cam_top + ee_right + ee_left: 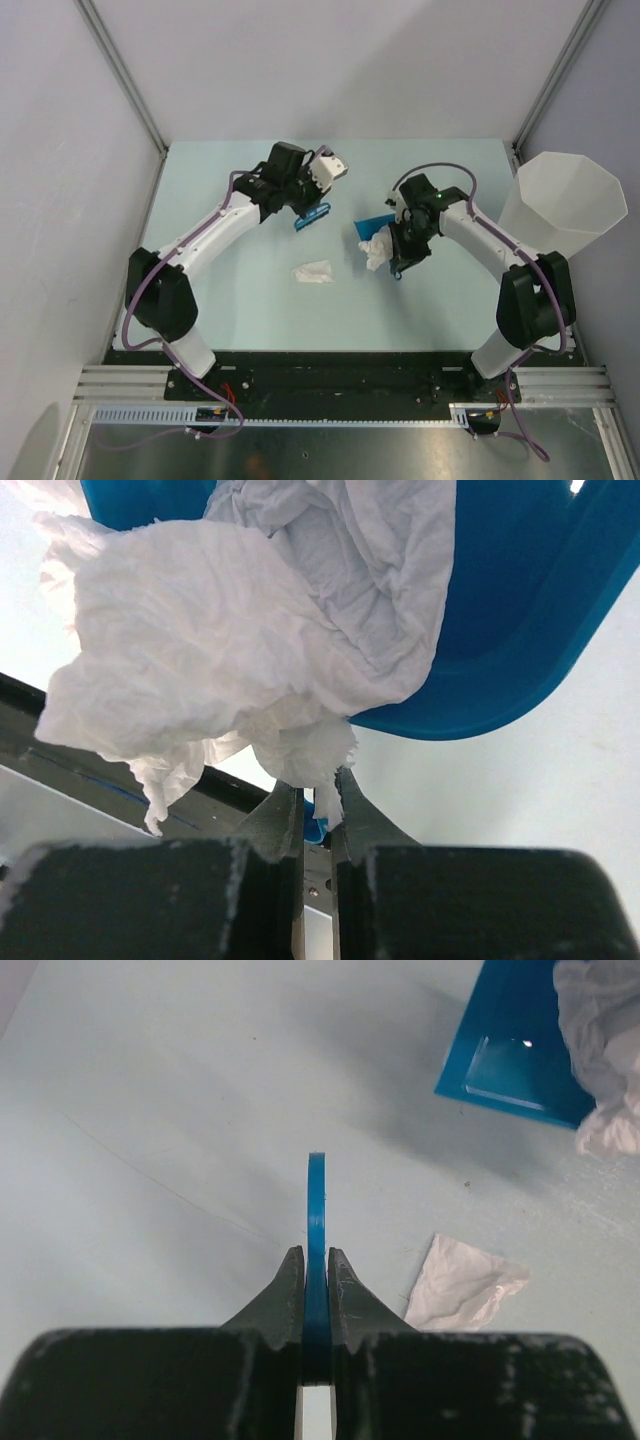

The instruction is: Sweep away the paper scraps from the table

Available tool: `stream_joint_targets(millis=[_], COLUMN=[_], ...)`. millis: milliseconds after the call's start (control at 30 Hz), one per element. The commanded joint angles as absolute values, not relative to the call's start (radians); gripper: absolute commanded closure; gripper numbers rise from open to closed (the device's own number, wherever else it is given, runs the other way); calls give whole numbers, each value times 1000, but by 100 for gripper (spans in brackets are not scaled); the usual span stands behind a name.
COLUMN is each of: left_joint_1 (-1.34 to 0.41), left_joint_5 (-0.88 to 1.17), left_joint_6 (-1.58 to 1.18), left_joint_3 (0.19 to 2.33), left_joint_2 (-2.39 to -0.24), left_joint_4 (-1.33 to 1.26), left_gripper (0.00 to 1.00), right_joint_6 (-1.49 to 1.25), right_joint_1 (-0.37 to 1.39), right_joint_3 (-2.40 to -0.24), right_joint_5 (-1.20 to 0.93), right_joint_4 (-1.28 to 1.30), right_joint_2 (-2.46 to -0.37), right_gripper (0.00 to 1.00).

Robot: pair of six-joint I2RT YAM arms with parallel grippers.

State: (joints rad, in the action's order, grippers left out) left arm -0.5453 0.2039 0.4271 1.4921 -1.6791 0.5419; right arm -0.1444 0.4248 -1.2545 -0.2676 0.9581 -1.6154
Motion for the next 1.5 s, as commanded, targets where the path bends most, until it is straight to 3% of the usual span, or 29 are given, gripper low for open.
stream_joint_targets(millis=[0, 500, 1467], left_joint_1=[-537, -543, -583], left_joint_5=[221, 363, 468], left_joint_6=[430, 370, 382], left_joint_3=[1482, 1420, 1368], left_joint_2=[-1635, -1655, -1700], left_joint_4=[529, 529, 531], left_gripper=[100, 100, 100], right_joint_6=[-97, -43, -3], right_joint_1=[370, 193, -227], right_joint_3=[-1359, -1707, -1970], right_joint_5=[-255, -241, -468], right_joint_4=[1046, 1230, 1342], right_joint_2=[-1565, -1552, -1594], right_gripper=[100, 100, 100])
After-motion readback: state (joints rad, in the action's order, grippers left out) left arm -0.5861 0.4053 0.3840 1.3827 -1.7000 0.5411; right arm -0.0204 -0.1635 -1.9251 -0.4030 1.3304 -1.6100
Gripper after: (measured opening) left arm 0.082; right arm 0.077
